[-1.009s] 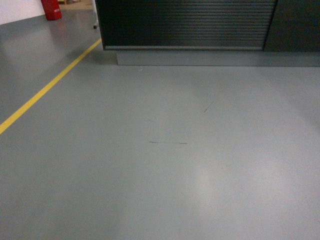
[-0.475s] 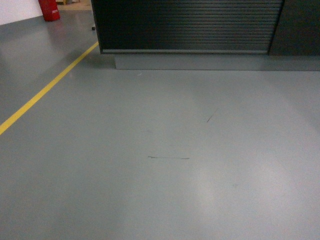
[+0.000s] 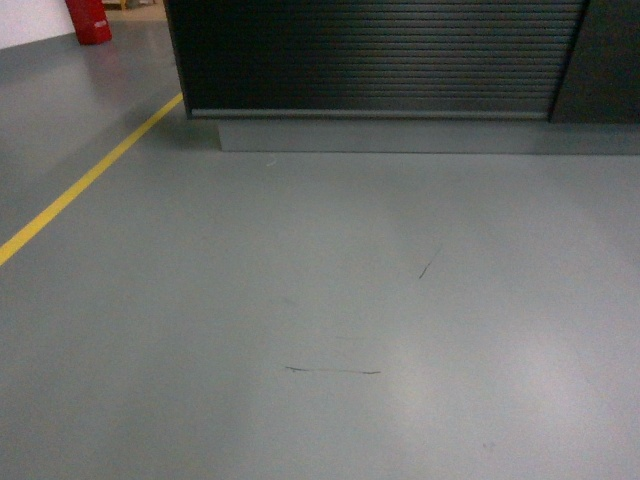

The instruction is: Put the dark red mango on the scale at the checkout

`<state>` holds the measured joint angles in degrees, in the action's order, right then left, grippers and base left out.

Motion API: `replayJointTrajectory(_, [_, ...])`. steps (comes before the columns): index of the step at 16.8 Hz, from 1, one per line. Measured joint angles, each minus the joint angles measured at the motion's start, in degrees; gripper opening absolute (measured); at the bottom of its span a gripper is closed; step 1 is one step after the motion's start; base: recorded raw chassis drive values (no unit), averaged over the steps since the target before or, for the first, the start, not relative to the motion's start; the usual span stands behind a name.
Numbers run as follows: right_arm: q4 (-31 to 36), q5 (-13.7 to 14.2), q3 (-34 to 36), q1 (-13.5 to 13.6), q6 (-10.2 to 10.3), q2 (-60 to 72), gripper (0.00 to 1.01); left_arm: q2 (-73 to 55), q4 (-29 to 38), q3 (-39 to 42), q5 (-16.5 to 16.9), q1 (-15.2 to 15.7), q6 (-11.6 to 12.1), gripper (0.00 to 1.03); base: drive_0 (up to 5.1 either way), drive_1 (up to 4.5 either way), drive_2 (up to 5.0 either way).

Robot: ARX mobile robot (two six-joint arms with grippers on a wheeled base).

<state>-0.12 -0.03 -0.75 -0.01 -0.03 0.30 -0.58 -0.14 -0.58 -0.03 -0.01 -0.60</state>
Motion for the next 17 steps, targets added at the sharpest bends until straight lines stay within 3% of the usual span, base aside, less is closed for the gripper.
replayJointTrajectory(17, [0.0, 0.0, 0.0, 0.0, 0.0, 0.0, 0.98, 0.0, -0.1, 0.0, 0.0, 0.0, 0.0, 0.98, 0.0, 4.25, -4.3])
